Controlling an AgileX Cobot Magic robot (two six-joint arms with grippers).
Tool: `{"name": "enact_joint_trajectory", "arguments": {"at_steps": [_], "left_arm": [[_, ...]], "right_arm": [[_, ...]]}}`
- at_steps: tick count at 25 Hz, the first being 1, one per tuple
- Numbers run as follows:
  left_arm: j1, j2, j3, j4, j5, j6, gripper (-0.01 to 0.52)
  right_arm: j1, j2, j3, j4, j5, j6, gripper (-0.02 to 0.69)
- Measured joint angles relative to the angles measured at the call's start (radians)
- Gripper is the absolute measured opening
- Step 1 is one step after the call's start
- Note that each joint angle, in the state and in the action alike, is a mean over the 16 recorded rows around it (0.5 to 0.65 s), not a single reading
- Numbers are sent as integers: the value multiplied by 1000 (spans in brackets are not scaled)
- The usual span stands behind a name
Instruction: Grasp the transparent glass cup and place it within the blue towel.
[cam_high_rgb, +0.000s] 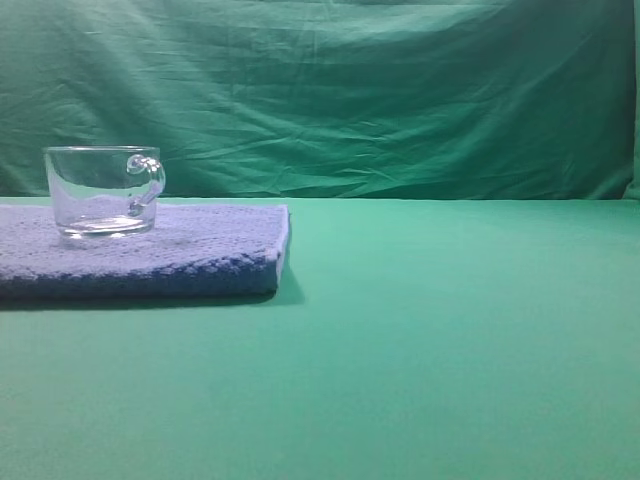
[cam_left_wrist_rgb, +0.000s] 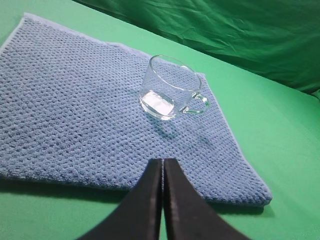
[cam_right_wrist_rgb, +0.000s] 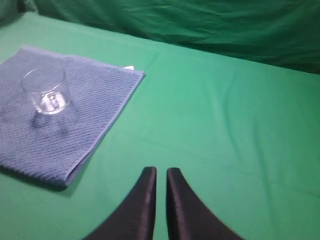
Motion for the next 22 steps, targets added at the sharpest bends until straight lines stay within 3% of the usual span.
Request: {"name": "enact_joint_trajectory", "arguments": {"at_steps": [10, 22], "left_arm": [[0, 0, 0, 0, 0, 0, 0], [0, 0, 0, 0, 2, 0, 0]], "right_arm": [[-199, -227, 333, 13, -191, 12, 50], [-234, -249, 463, 23, -176, 23, 50]]}}
